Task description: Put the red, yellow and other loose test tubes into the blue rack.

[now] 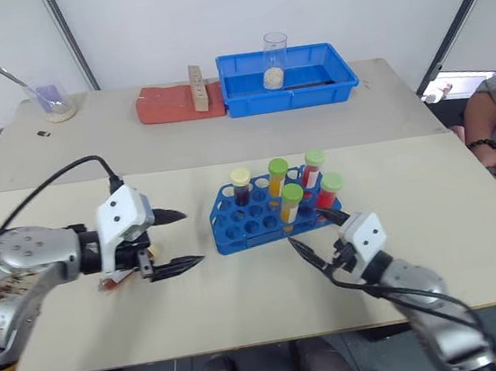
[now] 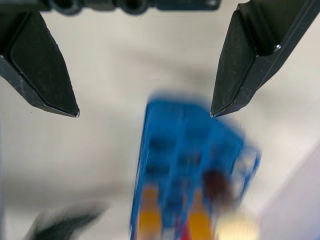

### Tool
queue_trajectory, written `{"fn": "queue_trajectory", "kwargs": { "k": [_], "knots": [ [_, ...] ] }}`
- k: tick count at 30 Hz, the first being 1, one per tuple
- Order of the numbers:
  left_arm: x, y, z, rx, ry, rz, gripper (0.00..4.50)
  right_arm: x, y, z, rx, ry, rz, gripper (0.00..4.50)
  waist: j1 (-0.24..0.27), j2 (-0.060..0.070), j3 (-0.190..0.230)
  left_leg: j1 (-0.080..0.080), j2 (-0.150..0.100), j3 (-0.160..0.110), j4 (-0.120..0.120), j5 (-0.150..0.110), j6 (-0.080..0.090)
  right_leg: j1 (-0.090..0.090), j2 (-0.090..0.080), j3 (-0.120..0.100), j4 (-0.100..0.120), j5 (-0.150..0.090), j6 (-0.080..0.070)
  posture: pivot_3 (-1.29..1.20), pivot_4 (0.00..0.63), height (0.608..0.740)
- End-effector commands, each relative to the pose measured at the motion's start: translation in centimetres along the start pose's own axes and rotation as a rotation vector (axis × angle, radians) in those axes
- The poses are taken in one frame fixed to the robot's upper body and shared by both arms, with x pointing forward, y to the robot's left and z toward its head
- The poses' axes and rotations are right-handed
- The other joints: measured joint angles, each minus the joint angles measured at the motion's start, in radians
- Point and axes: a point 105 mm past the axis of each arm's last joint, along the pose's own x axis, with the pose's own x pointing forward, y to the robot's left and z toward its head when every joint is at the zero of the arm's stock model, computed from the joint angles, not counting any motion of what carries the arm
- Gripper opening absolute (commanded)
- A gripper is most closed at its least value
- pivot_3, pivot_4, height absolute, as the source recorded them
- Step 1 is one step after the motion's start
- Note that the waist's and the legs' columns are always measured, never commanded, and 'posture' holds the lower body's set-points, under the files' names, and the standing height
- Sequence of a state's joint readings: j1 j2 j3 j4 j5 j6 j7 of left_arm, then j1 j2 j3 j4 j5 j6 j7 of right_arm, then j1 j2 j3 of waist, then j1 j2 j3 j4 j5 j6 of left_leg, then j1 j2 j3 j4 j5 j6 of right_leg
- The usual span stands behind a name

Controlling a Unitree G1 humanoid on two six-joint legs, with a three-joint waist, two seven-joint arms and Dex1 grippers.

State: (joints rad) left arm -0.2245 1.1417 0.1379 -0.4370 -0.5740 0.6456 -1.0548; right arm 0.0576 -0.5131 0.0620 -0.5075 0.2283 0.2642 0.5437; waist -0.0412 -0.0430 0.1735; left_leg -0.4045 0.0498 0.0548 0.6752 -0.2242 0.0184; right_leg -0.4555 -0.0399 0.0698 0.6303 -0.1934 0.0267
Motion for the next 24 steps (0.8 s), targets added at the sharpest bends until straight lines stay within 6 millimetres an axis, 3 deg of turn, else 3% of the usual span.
{"fn": "queue_trajectory", "kwargs": {
  "k": [1,5,10,16,24],
  "knots": [
    [-2.1,2.4,-0.9,0.046,0.124,0.078,4.50,-1.3,0.8,3.8,-0.020,-0.026,0.247,4.36,0.000,0.000,0.000,0.000,0.000,0.000,0.000,0.000,0.000,0.000,0.000,0.000,0.000,0.000,0.000,0.00,0.150,0.740],
    [-3.7,4.0,-2.9,-0.036,0.290,0.102,4.50,-2.3,1.6,6.6,0.002,-0.004,0.484,4.36,0.002,-0.001,0.001,0.001,0.000,0.000,0.000,0.000,0.000,0.000,0.001,-0.001,0.000,0.000,0.000,0.00,0.150,0.740],
    [-3.8,4.7,-5.0,-0.071,0.427,0.055,4.50,-2.5,3.5,8.6,-0.005,-0.020,0.668,4.36,0.007,-0.001,0.001,-0.001,0.000,0.000,-0.004,0.000,0.000,-0.001,0.001,-0.001,-0.001,-0.002,-0.001,0.00,0.150,0.740],
    [-1.7,5.3,-6.4,-0.122,0.465,0.016,4.50,-1.9,4.2,8.8,-0.007,-0.020,0.695,4.36,0.026,-0.002,0.001,-0.003,-0.001,0.000,-0.004,0.000,0.000,-0.002,0.001,-0.001,-0.001,-0.003,0.000,0.00,0.150,0.740],
    [0.3,4.3,-8.2,-0.127,0.549,-0.060,4.50,-2.6,5.0,8.9,0.024,-0.007,0.753,4.36,0.028,-0.002,0.001,-0.005,-0.001,0.000,0.001,0.000,0.000,-0.002,0.001,0.000,0.000,-0.001,0.002,0.00,0.150,0.740]
  ]
}}
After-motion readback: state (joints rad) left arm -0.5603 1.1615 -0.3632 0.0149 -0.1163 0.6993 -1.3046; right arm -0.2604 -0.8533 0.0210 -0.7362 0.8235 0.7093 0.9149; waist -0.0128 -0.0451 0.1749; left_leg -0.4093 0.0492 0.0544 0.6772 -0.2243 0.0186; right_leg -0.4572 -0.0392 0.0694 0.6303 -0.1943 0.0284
